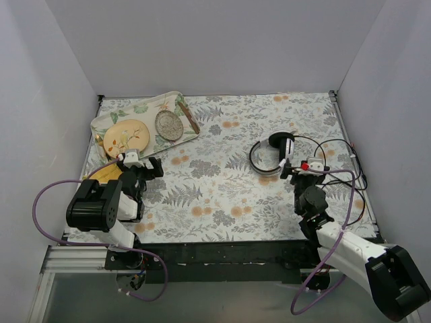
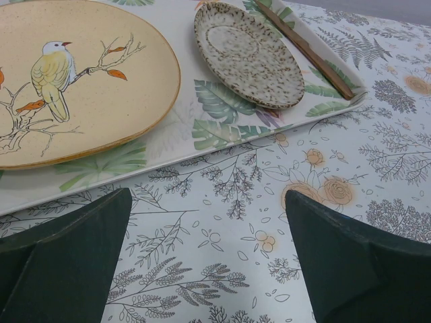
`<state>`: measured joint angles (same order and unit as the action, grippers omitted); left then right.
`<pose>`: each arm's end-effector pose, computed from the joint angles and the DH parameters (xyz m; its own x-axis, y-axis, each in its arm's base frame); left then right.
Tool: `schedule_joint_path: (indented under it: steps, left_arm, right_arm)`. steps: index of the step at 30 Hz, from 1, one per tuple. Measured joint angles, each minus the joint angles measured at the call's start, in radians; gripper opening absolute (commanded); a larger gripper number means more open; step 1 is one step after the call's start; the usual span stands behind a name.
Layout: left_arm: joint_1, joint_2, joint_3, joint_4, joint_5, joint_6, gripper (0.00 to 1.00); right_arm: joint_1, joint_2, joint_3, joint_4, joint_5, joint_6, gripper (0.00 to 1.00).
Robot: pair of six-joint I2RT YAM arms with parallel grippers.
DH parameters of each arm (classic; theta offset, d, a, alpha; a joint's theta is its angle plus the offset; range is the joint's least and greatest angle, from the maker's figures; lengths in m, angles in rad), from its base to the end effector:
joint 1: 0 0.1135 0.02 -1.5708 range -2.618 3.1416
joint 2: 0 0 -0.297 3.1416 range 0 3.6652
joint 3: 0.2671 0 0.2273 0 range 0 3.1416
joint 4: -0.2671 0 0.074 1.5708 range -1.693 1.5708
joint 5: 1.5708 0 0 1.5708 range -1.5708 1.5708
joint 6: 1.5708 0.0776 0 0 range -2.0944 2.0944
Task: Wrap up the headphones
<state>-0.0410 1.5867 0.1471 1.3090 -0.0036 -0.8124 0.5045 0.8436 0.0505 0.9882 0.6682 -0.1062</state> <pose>0.2630 -0.0105 0.1812 -0.1167 -0.7218 -0.6822 -0.0687 0.6912 -0.7194 0.1559 0.0311 0.2474 0.1526 -0.0108 -0.9882 0.1698 0.9854 0.0155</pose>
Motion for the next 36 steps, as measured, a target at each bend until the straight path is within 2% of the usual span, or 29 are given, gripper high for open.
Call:
schedule_joint_path:
  steps: [4,6,13,16,21,24,29,36]
  left_arm:
    - [0.000,0.000,0.000,0.000,0.000,0.000,0.98]
    - [0.000,0.000,0.000,0.000,0.000,0.000,0.98]
    - [0.000,-0.003,0.003,-0.009,-0.008,-0.001,0.98]
    - [0.001,-0.087,0.074,-0.213,-0.023,-0.002,0.98]
    - [0.007,-0.171,0.464,-0.704,0.087,0.108,0.98]
    - [0.007,-0.214,0.594,-0.916,0.166,0.160,0.98]
    - [0.006,-0.301,0.617,-1.205,0.256,0.203,0.98]
    - [0.006,-0.391,0.623,-1.445,0.282,0.223,0.98]
  right_arm:
    - [-0.008,0.018,0.061,-0.084,-0.042,-0.005,0.99]
    - [-0.019,0.056,0.147,-0.142,-0.104,-0.012,0.99]
    - [-0.065,0.336,0.720,-0.557,-0.352,-0.102,0.99]
    - [-0.084,0.443,0.892,-0.727,-0.402,-0.154,0.99]
    - [-0.095,0.622,1.059,-1.012,-0.443,-0.282,0.88]
    - [-0.095,0.743,1.143,-1.184,-0.445,-0.354,0.88]
    - [-0.095,0.845,1.165,-1.308,-0.380,-0.470,0.89]
    - [-0.099,0.978,1.260,-1.361,-0.264,-0.598,0.89]
